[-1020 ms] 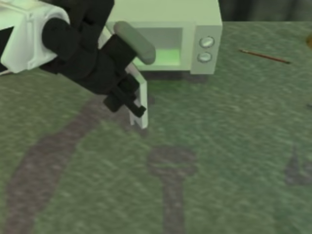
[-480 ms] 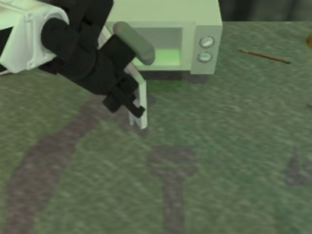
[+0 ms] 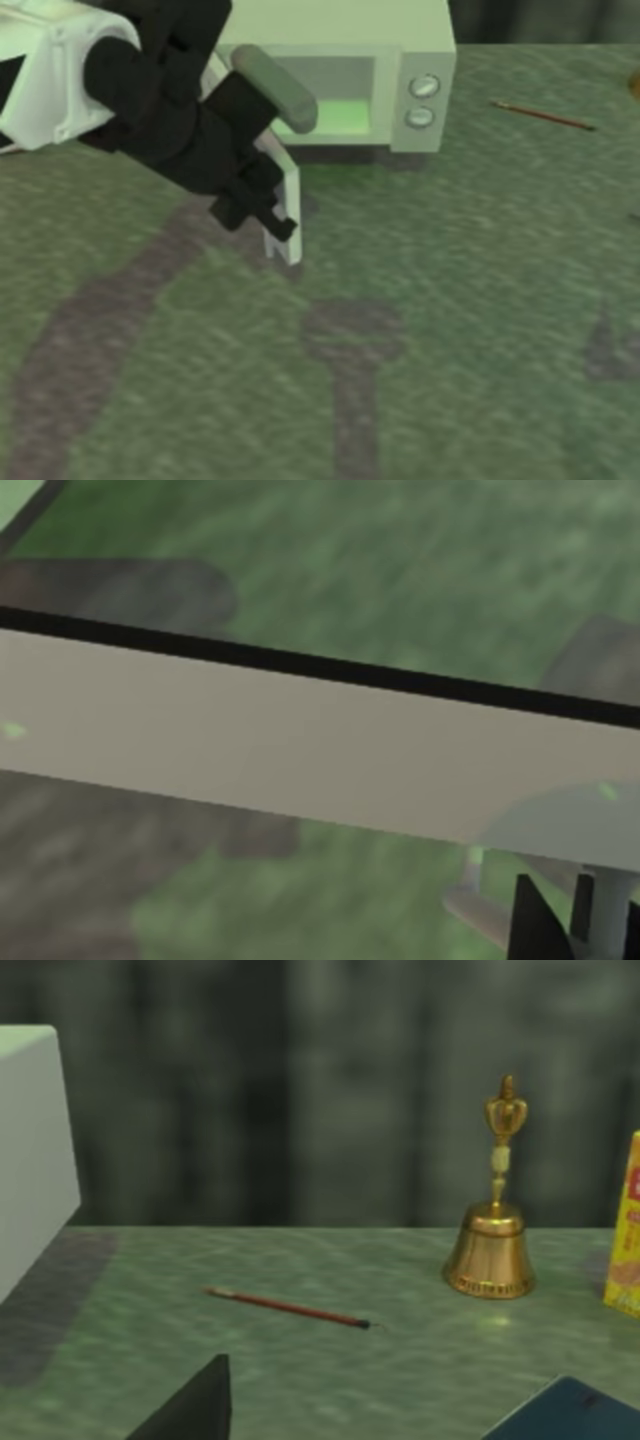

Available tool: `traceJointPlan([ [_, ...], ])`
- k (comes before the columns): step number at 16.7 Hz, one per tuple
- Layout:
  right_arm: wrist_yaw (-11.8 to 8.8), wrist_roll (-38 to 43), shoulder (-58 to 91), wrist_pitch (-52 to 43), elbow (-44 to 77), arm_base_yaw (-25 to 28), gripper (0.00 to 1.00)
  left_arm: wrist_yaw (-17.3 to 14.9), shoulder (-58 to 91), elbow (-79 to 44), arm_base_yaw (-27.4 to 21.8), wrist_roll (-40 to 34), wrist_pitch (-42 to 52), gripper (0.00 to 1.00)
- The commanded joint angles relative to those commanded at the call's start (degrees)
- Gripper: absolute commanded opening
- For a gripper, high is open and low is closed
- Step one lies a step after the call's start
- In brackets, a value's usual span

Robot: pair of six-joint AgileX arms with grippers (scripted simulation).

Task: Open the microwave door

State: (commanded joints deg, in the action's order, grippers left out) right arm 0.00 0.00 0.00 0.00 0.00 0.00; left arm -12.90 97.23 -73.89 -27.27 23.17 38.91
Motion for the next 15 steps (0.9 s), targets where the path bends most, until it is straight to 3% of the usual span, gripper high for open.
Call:
traceJointPlan([
  [9, 0.0, 0.0, 0.0, 0.0, 0.0, 0.0, 1.00, -0.4, 0.0, 0.1, -0.2, 0.0, 0.1, 0.00],
  [15, 0.0, 0.0, 0.0, 0.0, 0.0, 0.0, 1.00, -3.7, -1.1, 0.5, 3.0, 7.3, 1.9, 0.00],
])
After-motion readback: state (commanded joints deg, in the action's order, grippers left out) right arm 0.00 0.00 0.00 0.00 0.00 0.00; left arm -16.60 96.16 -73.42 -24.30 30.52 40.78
